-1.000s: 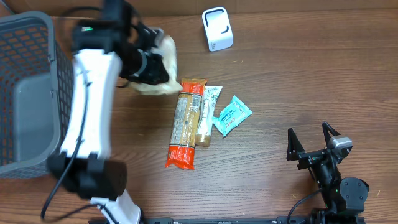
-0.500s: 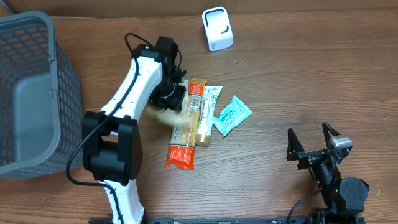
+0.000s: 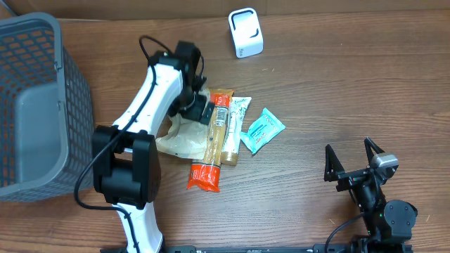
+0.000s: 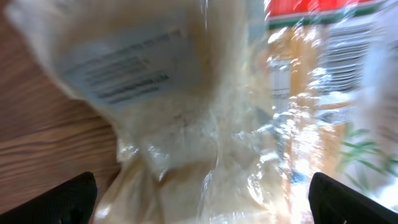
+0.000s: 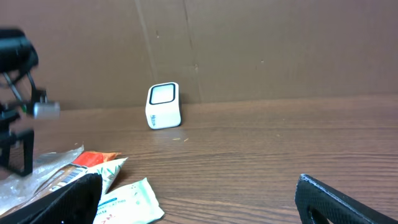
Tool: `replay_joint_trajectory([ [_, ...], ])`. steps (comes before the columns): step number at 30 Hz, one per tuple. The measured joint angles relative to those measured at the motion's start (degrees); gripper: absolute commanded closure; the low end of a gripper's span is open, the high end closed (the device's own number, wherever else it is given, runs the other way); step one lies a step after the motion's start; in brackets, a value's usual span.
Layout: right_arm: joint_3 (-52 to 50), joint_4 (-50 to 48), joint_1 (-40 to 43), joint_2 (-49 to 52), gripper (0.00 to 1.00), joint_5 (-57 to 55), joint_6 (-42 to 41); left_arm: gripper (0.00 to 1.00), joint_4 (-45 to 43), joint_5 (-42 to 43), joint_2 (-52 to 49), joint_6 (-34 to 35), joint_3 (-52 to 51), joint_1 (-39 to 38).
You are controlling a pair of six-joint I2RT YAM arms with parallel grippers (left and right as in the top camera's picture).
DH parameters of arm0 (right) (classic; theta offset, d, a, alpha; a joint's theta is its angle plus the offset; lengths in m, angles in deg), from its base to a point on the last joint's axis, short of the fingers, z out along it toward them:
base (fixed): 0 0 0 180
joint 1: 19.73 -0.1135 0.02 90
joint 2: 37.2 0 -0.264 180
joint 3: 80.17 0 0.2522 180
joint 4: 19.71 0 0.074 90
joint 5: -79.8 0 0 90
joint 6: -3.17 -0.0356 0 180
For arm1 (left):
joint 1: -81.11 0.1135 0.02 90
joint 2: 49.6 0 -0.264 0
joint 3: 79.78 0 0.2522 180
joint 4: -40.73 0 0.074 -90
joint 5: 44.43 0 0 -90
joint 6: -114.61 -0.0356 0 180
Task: Scan the item barcode
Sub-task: 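Carry the beige bag out and lower it onto the pile, then reach the right gripper to the mint-green packet and grasp it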
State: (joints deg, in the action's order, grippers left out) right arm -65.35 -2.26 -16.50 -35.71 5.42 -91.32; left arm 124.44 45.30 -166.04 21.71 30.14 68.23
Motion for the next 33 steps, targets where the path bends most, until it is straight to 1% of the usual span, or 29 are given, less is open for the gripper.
replay_joint_trajectory([
  [6, 0.0, 0.0, 0.0, 0.0, 0.00, 0.0, 0.0, 0.00, 6.3, 1.6, 1.2, 0.9, 16.0, 0.2],
  [10, 0.0, -1.3, 0.0, 0.0, 0.00, -1.3, 0.0, 0.00, 9.0, 6.6, 5.7, 1.1, 27.1, 0.6],
  [12, 0.0, -1.4, 0.0, 0.0, 0.00, -1.6, -0.2, 0.00, 9.5, 8.5, 9.0, 1.1, 30.9, 1.0],
  [17, 0.0, -1.3, 0.0, 0.0, 0.00, -1.0, -5.6, 0.00, 10.6, 10.0, 19.2, 1.3, 35.2, 2.9],
  [22, 0.0, -1.4, 0.0, 3.3, 0.00, 4.4, -9.5, 0.00, 13.9, 5.6, 24.9, 1.3, 35.7, 6.0],
  [25, 2.1, -0.6, 0.0, 10.0, 0.00, 7.7, -10.8, 0.00, 15.5, 2.7, 24.9, 1.3, 35.8, 6.6],
  [27, 6.0, -0.4, 0.0, 16.6, 0.00, 10.1, -11.0, 0.00, 15.9, 1.8, 24.3, 1.3, 35.8, 6.6],
  [31, 19.6, 3.6, 0.0, 33.1, 0.00, 15.6, -11.3, 0.00, 15.8, 0.8, 23.4, 1.3, 35.7, 6.6],
  [33, 28.5, 10.2, 0.0, 42.7, 0.00, 18.8, -11.3, 0.00, 15.8, 0.4, 23.3, 1.3, 35.7, 6.6],
])
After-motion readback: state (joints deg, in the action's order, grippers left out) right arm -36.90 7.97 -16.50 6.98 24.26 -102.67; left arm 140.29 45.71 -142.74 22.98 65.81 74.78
